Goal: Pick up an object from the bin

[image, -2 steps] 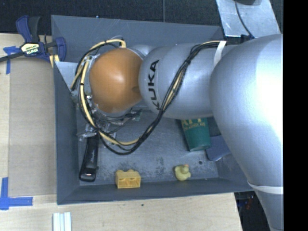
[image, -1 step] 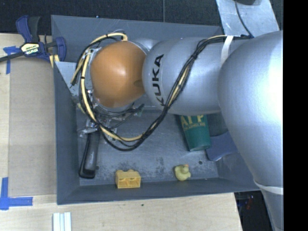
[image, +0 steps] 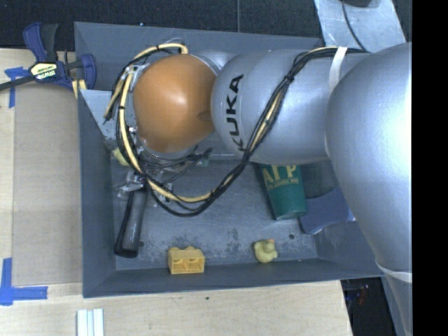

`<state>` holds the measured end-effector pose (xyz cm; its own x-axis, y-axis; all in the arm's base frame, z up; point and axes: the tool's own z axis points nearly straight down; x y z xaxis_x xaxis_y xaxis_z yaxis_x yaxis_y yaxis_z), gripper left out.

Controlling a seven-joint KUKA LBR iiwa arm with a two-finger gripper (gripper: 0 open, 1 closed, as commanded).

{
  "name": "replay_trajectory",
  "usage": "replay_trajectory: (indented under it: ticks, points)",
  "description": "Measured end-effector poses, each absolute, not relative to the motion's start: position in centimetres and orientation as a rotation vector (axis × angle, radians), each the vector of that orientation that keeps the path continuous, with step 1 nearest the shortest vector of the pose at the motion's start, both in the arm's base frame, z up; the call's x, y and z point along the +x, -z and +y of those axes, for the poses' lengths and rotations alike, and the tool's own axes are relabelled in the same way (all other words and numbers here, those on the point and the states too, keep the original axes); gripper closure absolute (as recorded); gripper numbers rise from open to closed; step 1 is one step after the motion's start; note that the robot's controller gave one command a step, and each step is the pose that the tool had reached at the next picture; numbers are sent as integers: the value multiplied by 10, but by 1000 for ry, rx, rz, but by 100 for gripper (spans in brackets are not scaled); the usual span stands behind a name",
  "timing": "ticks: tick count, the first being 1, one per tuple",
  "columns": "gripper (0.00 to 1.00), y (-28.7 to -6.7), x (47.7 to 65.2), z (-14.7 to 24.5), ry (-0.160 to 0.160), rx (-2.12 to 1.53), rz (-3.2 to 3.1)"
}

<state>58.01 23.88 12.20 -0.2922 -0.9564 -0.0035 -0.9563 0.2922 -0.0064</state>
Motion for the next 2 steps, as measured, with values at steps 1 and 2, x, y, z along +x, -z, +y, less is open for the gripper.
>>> replay_trajectory:
  ticks: [1, 2]
  points:
    - [100, -135, 581, 239, 6, -1862, 2520]
    - [100, -146, 580, 239, 6, -1861, 2520]
